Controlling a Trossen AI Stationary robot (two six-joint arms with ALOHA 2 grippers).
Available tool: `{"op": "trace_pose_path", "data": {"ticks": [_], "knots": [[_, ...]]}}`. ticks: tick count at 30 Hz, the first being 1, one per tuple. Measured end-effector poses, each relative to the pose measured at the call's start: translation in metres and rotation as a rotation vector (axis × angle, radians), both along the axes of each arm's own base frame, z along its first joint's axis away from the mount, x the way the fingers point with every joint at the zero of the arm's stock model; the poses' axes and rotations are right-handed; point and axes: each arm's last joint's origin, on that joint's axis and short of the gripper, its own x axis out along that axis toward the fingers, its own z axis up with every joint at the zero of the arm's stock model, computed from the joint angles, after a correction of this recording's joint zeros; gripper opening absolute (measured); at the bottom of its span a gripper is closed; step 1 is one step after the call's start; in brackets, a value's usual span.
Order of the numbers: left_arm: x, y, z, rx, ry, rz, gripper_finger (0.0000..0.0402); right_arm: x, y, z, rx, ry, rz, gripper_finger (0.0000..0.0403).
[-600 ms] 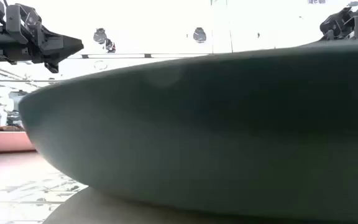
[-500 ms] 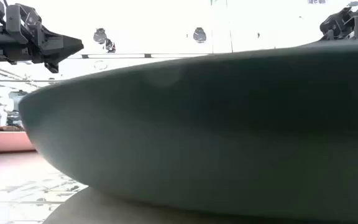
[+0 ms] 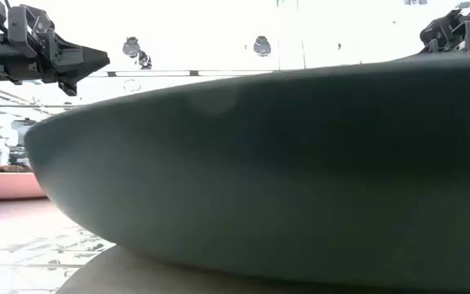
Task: Place and stack plates onto a shelf
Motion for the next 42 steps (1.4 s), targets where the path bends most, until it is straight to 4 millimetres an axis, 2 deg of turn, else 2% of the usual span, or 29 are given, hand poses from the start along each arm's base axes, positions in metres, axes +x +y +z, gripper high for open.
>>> {"op": "trace_pose_path", "data": {"ticks": [23, 33, 42], "knots": [[0.0, 0.0, 0.0, 0.0, 0.0, 0.0, 0.0083, 0.0, 0.0, 0.004, -0.009, -0.04, 0.003, 0.0116], [0.0, 0.0, 0.0, 0.0, 0.0, 0.0, 0.0083, -0.005, 0.001, 0.026, -0.055, -0.266, 0.004, 0.0116], [0.0, 0.0, 0.0, 0.0, 0.0, 0.0, 0.0083, -0.008, 0.002, 0.035, 0.047, -0.378, 0.034, 0.0116]]}}
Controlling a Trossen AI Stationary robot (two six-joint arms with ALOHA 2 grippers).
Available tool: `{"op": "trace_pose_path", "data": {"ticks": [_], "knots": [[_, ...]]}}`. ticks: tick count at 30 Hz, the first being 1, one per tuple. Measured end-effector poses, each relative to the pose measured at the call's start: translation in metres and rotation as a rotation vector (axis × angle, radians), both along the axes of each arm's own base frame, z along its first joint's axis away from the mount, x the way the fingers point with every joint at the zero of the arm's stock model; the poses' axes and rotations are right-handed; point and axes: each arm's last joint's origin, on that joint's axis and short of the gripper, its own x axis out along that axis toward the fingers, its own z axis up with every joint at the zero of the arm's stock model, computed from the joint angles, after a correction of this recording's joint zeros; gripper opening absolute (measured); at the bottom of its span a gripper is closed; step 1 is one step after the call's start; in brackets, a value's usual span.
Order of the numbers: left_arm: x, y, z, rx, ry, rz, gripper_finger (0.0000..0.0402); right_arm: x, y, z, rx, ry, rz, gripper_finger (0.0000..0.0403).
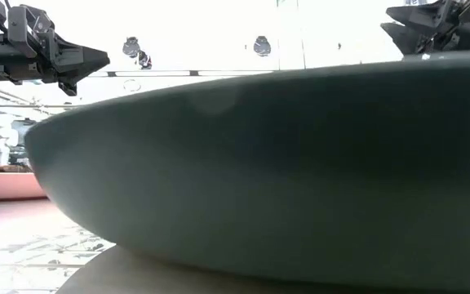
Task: Place and stack plates onto a shelf
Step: Put the light brown plate on the shelf
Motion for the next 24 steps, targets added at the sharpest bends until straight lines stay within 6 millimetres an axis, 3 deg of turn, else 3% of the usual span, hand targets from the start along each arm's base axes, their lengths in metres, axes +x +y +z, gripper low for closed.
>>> {"op": "trace_pose_path", "data": {"ticks": [9, 15, 24], "knots": [[0.0, 0.0, 0.0, 0.0, 0.0, 0.0, 0.0083, 0.0, 0.0, 0.001, 0.168, -0.026, 0.08, 0.0116], [0.0, 0.0, 0.0, 0.0, 0.0, 0.0, 0.0083, -0.001, -0.001, 0.001, 0.163, -0.036, 0.02, 0.0116], [0.0, 0.0, 0.0, 0.0, 0.001, 0.0, 0.0083, 0.017, -0.003, -0.028, 0.211, 0.327, 0.028, 0.0116]]}}
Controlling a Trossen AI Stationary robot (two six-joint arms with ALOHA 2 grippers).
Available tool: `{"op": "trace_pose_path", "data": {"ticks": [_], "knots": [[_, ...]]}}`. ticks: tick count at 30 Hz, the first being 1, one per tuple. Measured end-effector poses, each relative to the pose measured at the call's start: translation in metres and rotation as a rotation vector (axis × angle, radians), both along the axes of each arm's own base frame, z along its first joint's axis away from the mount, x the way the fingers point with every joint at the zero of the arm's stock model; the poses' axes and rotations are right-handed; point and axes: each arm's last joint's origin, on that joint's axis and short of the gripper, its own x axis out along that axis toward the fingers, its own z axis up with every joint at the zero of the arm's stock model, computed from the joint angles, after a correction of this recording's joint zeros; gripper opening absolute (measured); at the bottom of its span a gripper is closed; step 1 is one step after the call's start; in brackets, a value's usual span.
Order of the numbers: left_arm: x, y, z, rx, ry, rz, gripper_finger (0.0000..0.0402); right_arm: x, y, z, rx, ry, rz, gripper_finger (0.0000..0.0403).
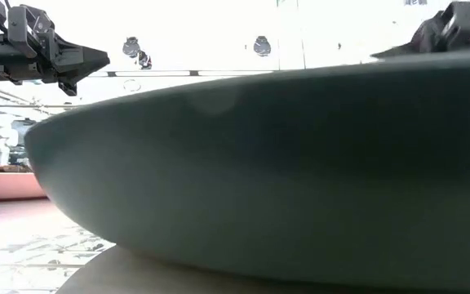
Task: Place and stack plates onto a shelf
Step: Put the light brown plate on the shelf
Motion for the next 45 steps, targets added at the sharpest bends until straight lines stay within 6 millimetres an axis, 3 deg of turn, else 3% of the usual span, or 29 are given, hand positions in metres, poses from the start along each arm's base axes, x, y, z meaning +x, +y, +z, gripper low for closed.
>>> {"op": "trace_pose_path", "data": {"ticks": [5, 16, 24, 28, 38, 45], "knots": [[0.0, 0.0, 0.0, 0.0, 0.0, 0.0, 0.0083, 0.01, 0.005, 0.013, -0.087, 0.052, 0.081, 0.0116], [0.0, 0.0, 0.0, 0.0, 0.0, 0.001, 0.0083, 0.042, 0.019, 0.001, -0.207, 0.128, 0.21, 0.0116], [0.0, 0.0, 0.0, 0.0, 0.0, 0.001, 0.0083, 0.071, 0.026, 0.01, -0.205, 0.347, 0.199, 0.0116], [0.0, 0.0, 0.0, 0.0, 0.0, 0.001, 0.0083, 0.082, 0.028, 0.009, -0.223, 0.489, 0.109, 0.0116], [0.0, 0.0, 0.0, 0.0, 0.0, 0.0, 0.0083, 0.067, 0.017, -0.003, -0.05, 0.933, -0.151, 0.0116], [0.0, 0.0, 0.0, 0.0, 0.0, 0.001, 0.0083, 0.054, 0.004, -0.017, 0.031, 1.125, -0.339, 0.0116]]}}
